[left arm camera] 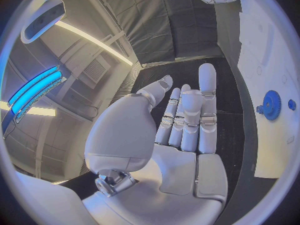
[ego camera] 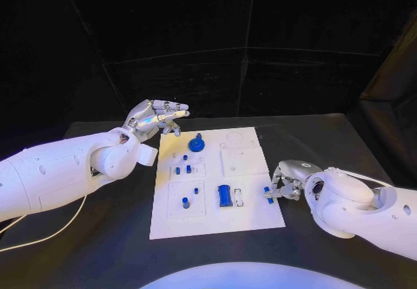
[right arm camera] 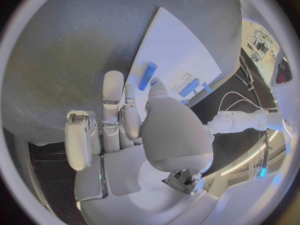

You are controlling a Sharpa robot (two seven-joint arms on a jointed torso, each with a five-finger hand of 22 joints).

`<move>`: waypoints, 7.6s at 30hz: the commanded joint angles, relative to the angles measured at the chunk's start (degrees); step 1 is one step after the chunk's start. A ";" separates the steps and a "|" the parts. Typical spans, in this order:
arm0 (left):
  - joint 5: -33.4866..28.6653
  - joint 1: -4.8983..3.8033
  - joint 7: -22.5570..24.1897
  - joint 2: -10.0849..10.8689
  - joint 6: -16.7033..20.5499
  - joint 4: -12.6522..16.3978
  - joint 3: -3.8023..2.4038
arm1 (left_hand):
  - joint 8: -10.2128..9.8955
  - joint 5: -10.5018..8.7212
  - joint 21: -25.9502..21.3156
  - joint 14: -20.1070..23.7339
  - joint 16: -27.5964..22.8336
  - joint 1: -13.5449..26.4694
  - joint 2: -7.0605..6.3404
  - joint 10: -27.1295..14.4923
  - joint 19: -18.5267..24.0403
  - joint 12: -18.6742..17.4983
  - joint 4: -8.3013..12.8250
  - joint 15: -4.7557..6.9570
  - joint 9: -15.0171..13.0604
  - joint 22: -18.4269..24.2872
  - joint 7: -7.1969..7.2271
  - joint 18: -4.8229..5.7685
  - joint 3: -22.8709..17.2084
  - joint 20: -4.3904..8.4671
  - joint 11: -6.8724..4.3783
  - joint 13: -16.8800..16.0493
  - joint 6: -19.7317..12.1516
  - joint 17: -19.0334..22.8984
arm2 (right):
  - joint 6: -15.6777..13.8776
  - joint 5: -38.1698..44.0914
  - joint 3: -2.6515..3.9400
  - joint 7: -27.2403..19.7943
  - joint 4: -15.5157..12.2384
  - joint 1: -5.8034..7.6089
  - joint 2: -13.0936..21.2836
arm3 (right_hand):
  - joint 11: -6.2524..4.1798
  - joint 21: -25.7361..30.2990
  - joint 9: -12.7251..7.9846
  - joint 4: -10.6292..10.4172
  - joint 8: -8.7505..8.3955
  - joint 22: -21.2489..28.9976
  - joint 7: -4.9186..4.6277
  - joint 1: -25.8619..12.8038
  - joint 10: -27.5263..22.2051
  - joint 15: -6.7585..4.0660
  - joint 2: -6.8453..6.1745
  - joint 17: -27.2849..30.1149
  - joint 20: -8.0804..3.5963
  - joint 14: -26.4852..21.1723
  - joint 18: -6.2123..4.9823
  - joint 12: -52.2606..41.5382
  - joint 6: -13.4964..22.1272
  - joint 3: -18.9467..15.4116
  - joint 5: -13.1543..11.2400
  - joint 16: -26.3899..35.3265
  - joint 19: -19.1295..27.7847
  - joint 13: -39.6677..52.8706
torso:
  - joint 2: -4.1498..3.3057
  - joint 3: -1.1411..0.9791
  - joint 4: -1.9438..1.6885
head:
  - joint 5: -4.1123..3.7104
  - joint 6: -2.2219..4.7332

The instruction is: Assemble the parts on the task board

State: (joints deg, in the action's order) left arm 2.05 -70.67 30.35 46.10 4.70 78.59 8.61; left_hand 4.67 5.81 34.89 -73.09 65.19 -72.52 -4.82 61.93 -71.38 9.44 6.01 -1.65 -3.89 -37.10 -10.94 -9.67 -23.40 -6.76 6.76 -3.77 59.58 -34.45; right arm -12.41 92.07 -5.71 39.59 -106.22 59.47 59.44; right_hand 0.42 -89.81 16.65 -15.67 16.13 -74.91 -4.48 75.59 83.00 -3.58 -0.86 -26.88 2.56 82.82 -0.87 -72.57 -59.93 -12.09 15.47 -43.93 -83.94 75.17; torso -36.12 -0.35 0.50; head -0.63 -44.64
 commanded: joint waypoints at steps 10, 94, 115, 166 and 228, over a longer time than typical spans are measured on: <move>-0.25 -0.08 0.28 0.00 -0.69 0.01 -0.03 | 0.04 -0.27 -0.21 0.39 -0.07 -0.04 0.49 -0.46 0.01 0.30 -0.08 0.15 0.01 0.07 0.10 -0.79 0.34 -0.24 -0.01 -0.08 -0.35 0.01 | 4.80 0.49 -0.01 1.67 0.62 -0.21 -1.72 | -0.70 -0.19 0.87 2.31 0.37 -15.09 0.27 4.70 0.11 -0.45 2.20 -0.08 -0.22 0.01 0.87 0.41 -0.60 0.98 1.84 0.28 -6.06 2.65 | 0.02 0.04 0.00 | 0.10 -0.33; -0.25 -0.09 -0.32 0.50 -1.11 0.58 0.03 | 0.20 -0.19 -0.32 0.46 0.03 -0.84 0.84 -0.59 -0.11 0.57 0.49 0.23 0.00 0.21 0.13 -0.82 0.34 -0.17 -0.05 -0.07 -0.36 0.18 | -6.66 -12.39 0.01 4.47 0.49 -0.54 -9.90 | -1.60 -0.19 3.54 0.17 -2.73 -15.09 1.32 -2.10 1.64 -1.13 -3.44 -0.36 -0.89 0.06 0.87 -0.57 -4.78 16.32 12.42 0.44 -6.06 4.01 | 0.03 0.04 -0.06 | 0.81 -1.10; -0.25 -0.10 -0.39 0.63 -1.11 0.68 0.03 | 0.20 -0.19 -0.32 0.46 0.03 -0.84 0.84 -0.59 -0.11 0.57 0.49 0.23 0.00 0.21 0.13 -0.82 0.34 -0.17 -0.05 -0.07 -0.36 0.18 | -5.61 -8.00 0.01 4.95 1.31 -0.54 -10.23 | -1.60 -0.19 4.04 -0.51 -2.84 -15.09 1.33 -3.64 1.60 -1.15 -3.23 -0.37 -0.96 0.07 0.87 -0.28 -4.86 14.81 10.05 0.47 -6.06 3.94 | 0.07 0.03 0.00 | 1.03 -1.18; -10.67 1.08 5.19 -6.08 3.29 -12.91 0.04 | -0.90 -0.05 -28.49 19.81 -46.86 0.20 2.67 -1.94 26.81 -4.09 -0.85 -6.57 0.16 19.91 -0.37 -0.80 6.55 -8.16 2.63 0.20 -2.17 27.69 | -5.98 -79.04 1.67 -64.71 36.37 5.69 -18.56 | 7.81 77.53 -4.89 6.99 -12.55 46.10 -6.02 12.50 -22.68 9.43 0.62 15.17 8.53 -25.98 -9.11 68.86 5.92 9.75 -2.76 25.30 26.60 -60.22 | 4.69 1.01 0.39 | 0.06 9.97; -2.05 10.51 -0.56 -1.41 39.42 11.37 -8.61 | -4.67 -5.81 -34.89 73.09 -65.19 67.43 4.82 -57.82 71.38 -9.44 -6.01 1.65 3.89 37.10 10.94 9.67 23.40 6.76 -6.76 3.77 -59.58 34.45 | -31.71 -92.07 5.71 -69.38 16.26 0.69 -14.75 | -0.42 89.81 -16.65 15.67 -16.13 74.91 4.48 -68.36 -77.77 3.58 0.86 26.88 -2.56 -77.44 0.87 72.57 55.27 12.09 -15.47 43.93 78.84 -75.17 | 4.94 0.35 -0.50 | 0.63 10.27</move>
State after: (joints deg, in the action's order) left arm -0.84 -60.07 29.56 44.69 43.57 89.86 0.09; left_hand 0.24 0.22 0.23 -2.17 0.39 -5.59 -0.01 3.50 -0.91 0.21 0.01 0.03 -0.08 -0.07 -0.05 -0.34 -0.32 0.01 0.03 -0.09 2.30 -0.06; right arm -43.63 0.04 -0.06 -28.94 -89.80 60.07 44.69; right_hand 0.00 -0.38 0.06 -0.41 0.23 -0.16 -0.11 9.83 7.24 -0.08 -0.05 -0.07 -0.04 7.41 -0.38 -0.21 -6.42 0.01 0.37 -0.27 -7.01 0.08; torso -31.17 -0.01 -0.01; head 0.01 -34.38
